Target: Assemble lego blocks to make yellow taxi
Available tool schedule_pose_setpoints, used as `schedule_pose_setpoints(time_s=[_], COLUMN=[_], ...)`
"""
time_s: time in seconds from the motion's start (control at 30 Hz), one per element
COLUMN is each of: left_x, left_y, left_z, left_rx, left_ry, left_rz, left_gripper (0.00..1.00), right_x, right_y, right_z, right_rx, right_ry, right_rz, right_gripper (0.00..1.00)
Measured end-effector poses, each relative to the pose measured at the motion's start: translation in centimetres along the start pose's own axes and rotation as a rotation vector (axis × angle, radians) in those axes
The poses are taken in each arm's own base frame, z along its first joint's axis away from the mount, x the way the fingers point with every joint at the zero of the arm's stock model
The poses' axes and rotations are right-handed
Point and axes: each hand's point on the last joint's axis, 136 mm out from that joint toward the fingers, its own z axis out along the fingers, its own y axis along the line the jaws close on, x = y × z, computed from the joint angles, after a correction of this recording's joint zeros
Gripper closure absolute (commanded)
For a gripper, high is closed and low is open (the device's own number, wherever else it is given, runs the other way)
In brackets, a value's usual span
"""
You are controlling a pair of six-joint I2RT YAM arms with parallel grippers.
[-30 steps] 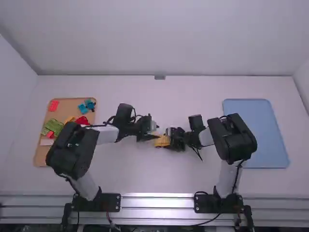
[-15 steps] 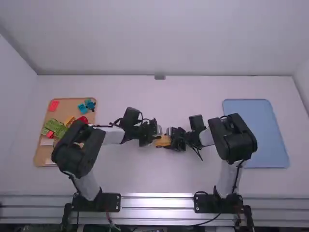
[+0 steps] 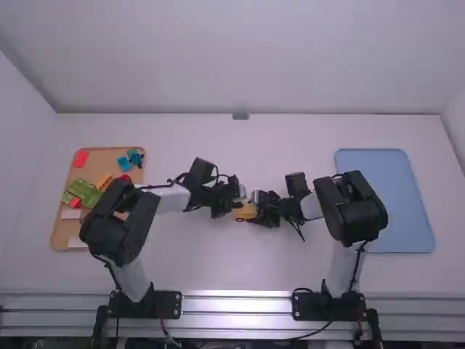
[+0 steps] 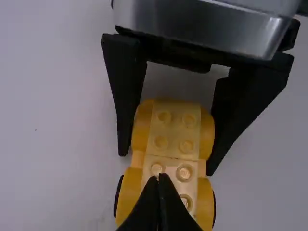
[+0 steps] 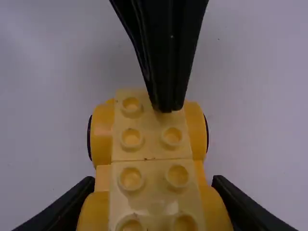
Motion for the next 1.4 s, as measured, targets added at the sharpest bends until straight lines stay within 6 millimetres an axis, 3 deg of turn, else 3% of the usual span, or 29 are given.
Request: schedule_pose_setpoints(time_s=[0.17, 0.2, 0.23, 0.27, 0.3, 0.33, 0.47, 0.5, 0.67, 0.7, 0.83, 0.87, 0.93, 1.1, 1.13, 1.23, 1.4], left_x=[-0.1, -0.3, -0.5, -1.2, -2.6, -3.8, -8.1, -9.6, -11.3, -11.3, -9.7, -9.5, -9.0, -8.1, -8.1, -5.6, -1.9], left_y=[0.4, 0.8, 0.9, 1.4, 2.4, 3.1, 5.9, 6.9, 8.7, 8.8, 8.2, 8.1, 7.4, 6.1, 6.1, 4.0, 1.3], left_z=[-0.6, -1.2, -1.5, -2.2, -3.7, -4.9, -10.2, -12.7, -19.4, -19.8, -23.5, -23.8, -25.8, -29.2, -29.2, -31.9, -35.0], left_rx=[-0.024, -0.046, -0.054, -0.079, -0.128, -0.166, -0.328, -0.407, -0.634, -0.651, -0.783, -0.796, -0.877, -1.021, -1.021, -1.158, -1.343], left_ry=[0.019, 0.023, 0.02, 0.009, -0.015, -0.037, -0.118, -0.147, -0.214, -0.218, -0.209, -0.206, -0.196, -0.23, -0.23, -0.231, -0.18], left_rz=[-0.013, -0.014, -0.012, 0.0, 0.015, 0.028, 0.051, 0.039, -0.135, -0.163, -0.398, -0.412, -0.478, -0.639, -0.639, -0.834, -1.042], left_gripper=[0.98, 0.98, 0.98, 0.8, 0.28, 0.01, 0.01, 0.01, 0.01, 0.01, 0.01, 0.01, 0.01, 0.01, 0.01, 0.01, 0.01], right_x=[-0.2, -0.3, -0.3, -0.4, -0.4, -0.4, -0.4, -0.4, -1.3, -1.6, -5.5, -5.7, -8.9, -14.5, -14.5, -17.0, -18.9], right_y=[0.0, -0.1, -0.2, -0.2, -0.2, -0.2, -0.4, -0.6, -0.4, -0.3, -0.9, -0.9, -2.6, -6.0, -6.0, -7.5, -7.3], right_z=[0.1, 0.2, 0.1, 0.1, 0.2, 0.2, 0.1, 0.0, -1.9, -2.4, -6.5, -6.8, -9.1, -12.0, -12.0, -13.0, -13.1], right_rx=[0.0, 0.002, 0.005, 0.007, 0.006, 0.006, 0.008, 0.004, -0.017, -0.018, 0.046, 0.052, 0.147, 0.343, 0.343, 0.413, 0.366], right_ry=[-0.006, -0.008, -0.01, -0.011, -0.012, -0.013, -0.011, -0.005, 0.034, 0.041, 0.089, 0.092, 0.087, -0.002, -0.002, -0.077, -0.166], right_rz=[-0.032, -0.037, -0.045, -0.048, -0.049, -0.051, -0.018, 0.017, 0.113, 0.112, 0.047, 0.035, -0.072, -0.2, -0.2, -0.193, -0.141], right_gripper=[0.3, 0.22, 0.21, 0.14, 0.04, 0.01, 0.01, 0.01, 0.01, 0.01, 0.01, 0.01, 0.01, 0.01, 0.01, 0.01, 0.01])
